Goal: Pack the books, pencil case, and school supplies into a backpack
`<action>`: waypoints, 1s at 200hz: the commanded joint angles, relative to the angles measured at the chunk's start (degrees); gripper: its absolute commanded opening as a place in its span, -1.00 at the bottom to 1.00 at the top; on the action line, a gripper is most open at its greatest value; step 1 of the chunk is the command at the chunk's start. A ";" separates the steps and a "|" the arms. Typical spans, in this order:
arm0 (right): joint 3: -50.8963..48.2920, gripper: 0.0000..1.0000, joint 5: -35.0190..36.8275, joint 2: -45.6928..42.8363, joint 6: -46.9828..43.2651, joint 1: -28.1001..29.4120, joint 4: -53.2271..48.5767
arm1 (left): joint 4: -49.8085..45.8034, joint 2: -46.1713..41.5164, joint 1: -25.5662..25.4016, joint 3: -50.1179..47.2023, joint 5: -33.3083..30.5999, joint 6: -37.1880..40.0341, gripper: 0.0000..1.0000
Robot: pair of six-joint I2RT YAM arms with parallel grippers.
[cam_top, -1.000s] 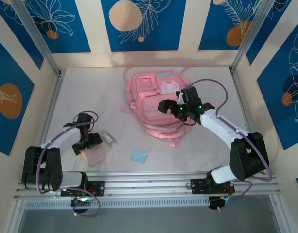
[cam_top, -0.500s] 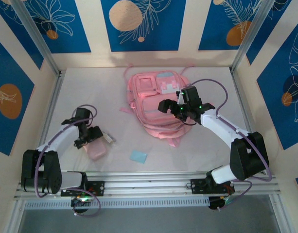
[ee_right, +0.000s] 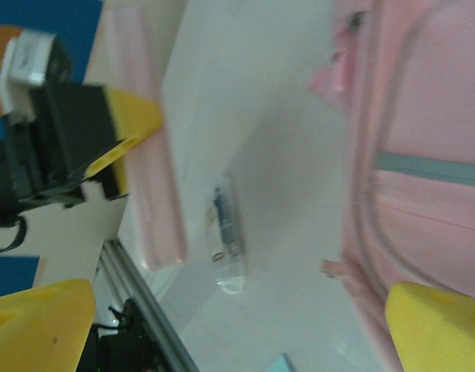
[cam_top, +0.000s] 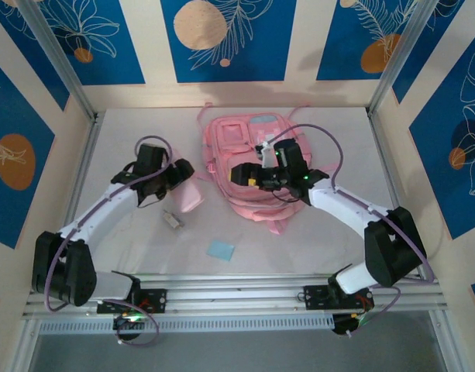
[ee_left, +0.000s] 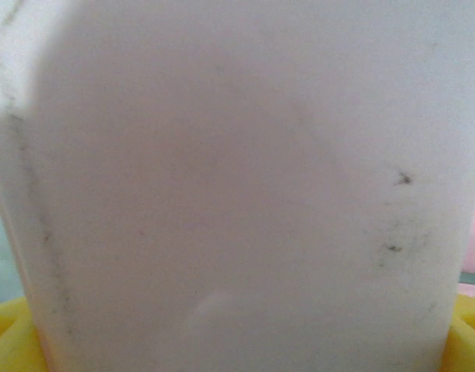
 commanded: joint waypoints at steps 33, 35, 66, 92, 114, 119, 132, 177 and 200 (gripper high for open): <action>0.74 0.87 -2.01 6.01 -1.37 4.94 7.59 | 9.70 2.44 -6.01 3.77 1.81 -9.20 0.45; 0.71 0.86 -1.97 6.23 -1.30 4.96 7.77 | 9.71 2.44 -6.13 3.85 1.87 -9.19 0.44; 0.96 0.72 -4.06 8.81 -0.18 5.47 11.08 | 9.31 1.90 -6.82 4.17 1.48 -9.32 0.45; 2.20 0.59 -5.59 10.15 0.05 6.49 12.31 | 9.52 1.98 -7.15 3.88 1.01 -9.42 0.45; 3.71 0.40 -6.06 11.50 0.08 7.42 12.01 | 10.82 3.10 -7.46 3.79 1.18 -9.77 0.45; 3.97 0.35 -6.11 11.74 0.19 7.58 12.05 | 11.04 3.41 -7.58 3.87 1.20 -9.72 0.45; 4.08 0.12 -6.30 12.12 0.86 7.60 12.30 | 11.59 3.98 -7.69 3.94 1.51 -9.97 0.45; 3.14 -0.57 -9.73 11.58 3.38 5.60 13.81 | 12.00 4.52 -7.76 4.47 1.56 -8.19 0.65; 1.05 -0.69 -11.73 9.43 5.18 2.71 15.18 | 8.83 4.66 -7.63 6.88 -0.32 -3.51 1.00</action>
